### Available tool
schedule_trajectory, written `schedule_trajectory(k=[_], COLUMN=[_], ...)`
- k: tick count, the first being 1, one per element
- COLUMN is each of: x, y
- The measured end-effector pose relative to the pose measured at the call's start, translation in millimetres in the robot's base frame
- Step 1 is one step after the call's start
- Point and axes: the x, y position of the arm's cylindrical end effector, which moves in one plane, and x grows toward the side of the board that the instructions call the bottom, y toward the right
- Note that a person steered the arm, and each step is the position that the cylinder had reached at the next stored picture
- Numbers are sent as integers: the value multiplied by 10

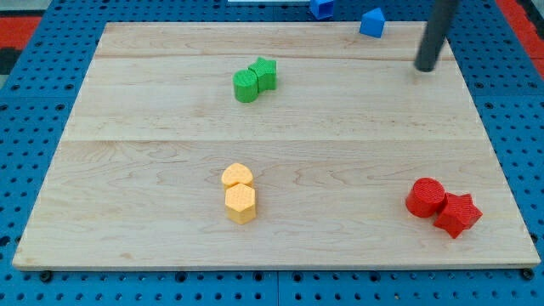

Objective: Place the blue cube to the top center of the board

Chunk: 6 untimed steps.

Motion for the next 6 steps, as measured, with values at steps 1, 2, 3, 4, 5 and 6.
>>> schedule_trajectory(k=[1,2,3,4,5,6], x=[-634,-1111,-1121,-1117,-1113,-1115], y=[284,120,-91,-774,-1015,-1437])
